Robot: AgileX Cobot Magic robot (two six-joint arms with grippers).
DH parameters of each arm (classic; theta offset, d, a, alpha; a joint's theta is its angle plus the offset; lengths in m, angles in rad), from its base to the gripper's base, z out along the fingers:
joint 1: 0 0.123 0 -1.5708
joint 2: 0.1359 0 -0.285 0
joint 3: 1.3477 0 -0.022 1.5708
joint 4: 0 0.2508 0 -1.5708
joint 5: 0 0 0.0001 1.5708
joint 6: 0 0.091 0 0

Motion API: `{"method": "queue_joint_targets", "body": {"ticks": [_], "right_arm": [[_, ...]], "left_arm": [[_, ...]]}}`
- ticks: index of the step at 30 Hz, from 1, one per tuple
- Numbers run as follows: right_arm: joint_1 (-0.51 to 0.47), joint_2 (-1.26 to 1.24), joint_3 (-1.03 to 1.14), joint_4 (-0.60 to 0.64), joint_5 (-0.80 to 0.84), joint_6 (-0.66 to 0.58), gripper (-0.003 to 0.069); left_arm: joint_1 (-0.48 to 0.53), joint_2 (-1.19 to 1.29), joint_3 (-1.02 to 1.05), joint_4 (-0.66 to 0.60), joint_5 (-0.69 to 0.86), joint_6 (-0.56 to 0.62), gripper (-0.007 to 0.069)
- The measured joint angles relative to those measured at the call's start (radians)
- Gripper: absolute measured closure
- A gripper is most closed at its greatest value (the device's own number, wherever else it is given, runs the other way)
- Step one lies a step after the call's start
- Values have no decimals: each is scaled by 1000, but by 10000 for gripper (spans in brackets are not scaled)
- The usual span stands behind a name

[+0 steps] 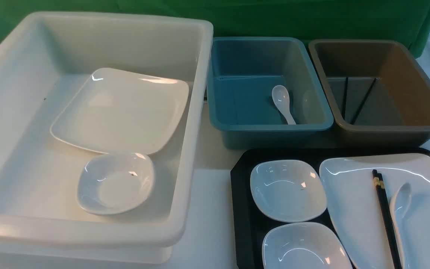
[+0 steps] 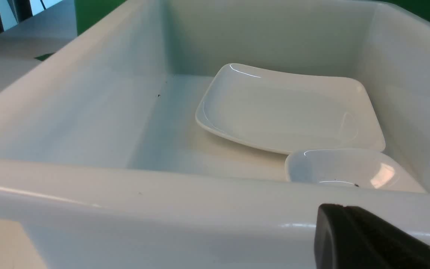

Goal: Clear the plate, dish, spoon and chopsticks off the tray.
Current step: Use the right arm to grab a soup spoon from the plate

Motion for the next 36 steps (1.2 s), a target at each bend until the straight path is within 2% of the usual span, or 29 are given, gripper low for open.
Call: {"method": "queue_joint_targets", "body": {"ticks": [22, 25, 30, 35, 36], "right_arm": [[0, 0, 1, 0, 0, 0, 421], [0, 0, 1, 0, 0, 0, 421], [0, 0, 1, 0, 0, 0, 421], [0, 0, 1, 0, -5, 0, 421], [0, 0, 1, 0, -18, 0, 421]], "left_arm": [[0, 0, 0, 17, -19, -3, 621], [0, 0, 0, -45, -90, -43, 621], [0, 0, 0, -254, -261, -220, 621], [0, 0, 0, -306, -366, -289, 621], [0, 0, 0, -319, -432, -317, 621]]}}
